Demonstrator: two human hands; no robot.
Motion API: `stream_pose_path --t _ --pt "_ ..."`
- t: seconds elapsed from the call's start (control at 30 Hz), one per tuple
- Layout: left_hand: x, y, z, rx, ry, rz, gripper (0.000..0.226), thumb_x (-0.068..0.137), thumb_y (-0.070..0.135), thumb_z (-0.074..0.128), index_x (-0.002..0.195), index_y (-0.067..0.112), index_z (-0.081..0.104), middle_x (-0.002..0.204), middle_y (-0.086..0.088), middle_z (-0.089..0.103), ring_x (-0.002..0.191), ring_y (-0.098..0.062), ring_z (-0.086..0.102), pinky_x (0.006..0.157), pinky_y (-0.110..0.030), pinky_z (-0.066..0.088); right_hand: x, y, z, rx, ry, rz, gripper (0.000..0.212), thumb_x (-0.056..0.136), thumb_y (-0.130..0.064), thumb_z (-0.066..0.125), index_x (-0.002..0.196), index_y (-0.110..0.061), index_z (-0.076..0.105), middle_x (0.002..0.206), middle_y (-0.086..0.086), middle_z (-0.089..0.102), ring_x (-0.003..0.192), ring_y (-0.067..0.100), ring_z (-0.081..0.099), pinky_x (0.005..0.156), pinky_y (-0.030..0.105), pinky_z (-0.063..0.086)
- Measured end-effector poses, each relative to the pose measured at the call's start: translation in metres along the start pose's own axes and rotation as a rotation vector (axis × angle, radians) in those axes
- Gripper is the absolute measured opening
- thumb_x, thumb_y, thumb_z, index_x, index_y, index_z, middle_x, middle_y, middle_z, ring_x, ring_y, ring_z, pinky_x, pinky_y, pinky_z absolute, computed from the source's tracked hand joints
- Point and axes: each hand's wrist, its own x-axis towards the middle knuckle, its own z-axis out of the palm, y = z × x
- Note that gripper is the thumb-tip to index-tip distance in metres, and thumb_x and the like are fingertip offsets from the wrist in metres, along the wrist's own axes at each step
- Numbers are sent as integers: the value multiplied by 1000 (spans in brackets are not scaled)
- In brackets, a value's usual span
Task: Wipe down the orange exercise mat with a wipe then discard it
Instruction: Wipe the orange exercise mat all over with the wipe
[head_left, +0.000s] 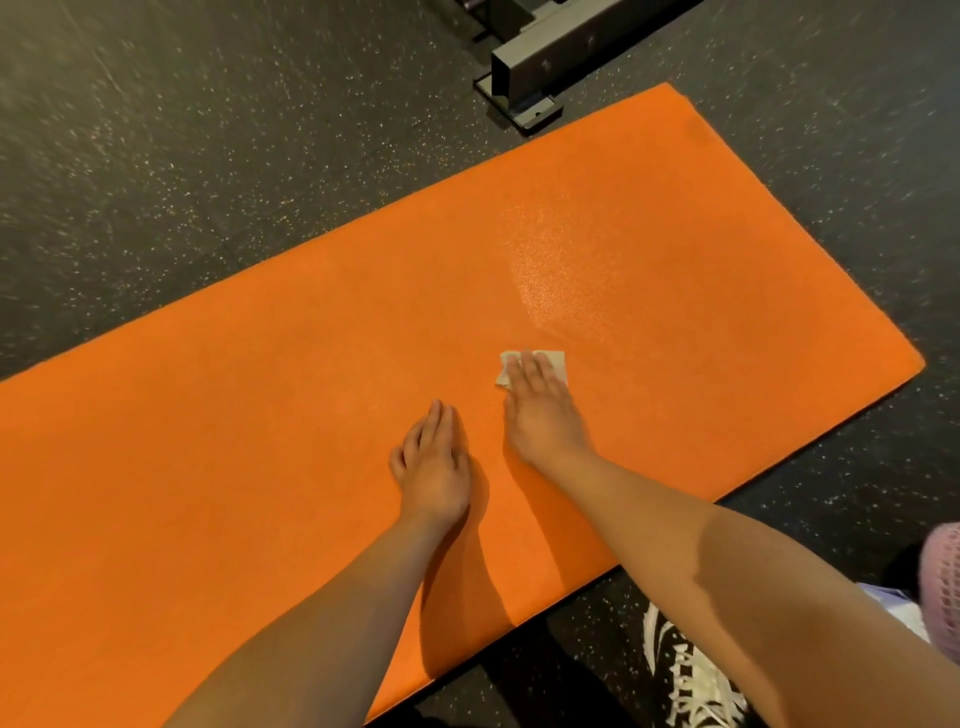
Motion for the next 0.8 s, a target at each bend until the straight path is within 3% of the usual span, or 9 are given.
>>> stream_pose_path --t 0.07,0.13,0.27,0.33,0.4,0.5,0.57,0.7,0.8 --pt "6 2 -5 1 38 -14 58 104 30 40 159 32 21 167 13 9 148 -19 18 115 -43 15 -2 -17 7 23 -52 -43 58 109 -32 27 163 -18 9 170 1 -3 156 21 -9 127 44 1" --pt "16 6 -10 -9 85 -29 55 105 30 38 158 32 24 167 13 11 146 -21 22 112 -43 18 -7 -30 18 -16 -139 -244 57 108 -32 25 163 -21 14 170 1 2 157 21 -5 126 46 7" --pt "36 4 -14 30 127 -81 54 105 37 35 157 34 23 167 12 10 151 -18 9 116 -52 8 6 -15 18 -92 -197 -452 68 97 -45 6 162 -29 17 170 -3 10 157 18 1 127 42 8" --pt "41 -2 -13 41 102 -81 57 105 39 33 159 35 17 168 12 3 153 -18 2 118 -55 6 19 -2 10 -121 -96 -375 63 102 -45 9 162 -27 14 170 1 10 157 19 0 127 42 8" --pt "41 -7 -10 32 83 -61 58 105 40 31 160 36 12 168 14 -3 153 -17 -3 118 -55 3 34 8 -1 -77 3 -161 57 109 -38 21 163 -23 11 171 4 5 157 22 -4 127 41 4" --pt "40 -9 -7 -5 83 -37 57 106 40 29 160 36 9 167 14 -6 152 -15 -8 119 -55 -2 42 -7 -3 -36 40 12 58 110 -36 24 163 -21 6 170 5 -6 156 24 -10 127 42 1" --pt "40 -12 -5 -27 88 -25 57 107 40 29 160 36 9 167 15 -6 152 -14 -9 119 -55 -3 37 -25 4 -31 -5 -38 58 110 -34 26 163 -21 9 170 6 -4 156 25 -11 127 42 -1" --pt "39 -16 -8 -62 87 11 56 107 39 30 160 35 12 167 17 -5 152 -14 -6 119 -54 -1 24 -37 13 -93 -188 -408 56 107 -46 19 161 -30 20 170 0 4 157 20 -5 124 41 1" --pt "39 -16 -9 -42 69 -10 57 107 39 30 160 36 10 167 17 -7 152 -13 -8 119 -53 -3 36 -18 2 -221 -128 -374 60 104 -48 8 162 -32 12 171 -1 4 157 18 -4 125 41 3"
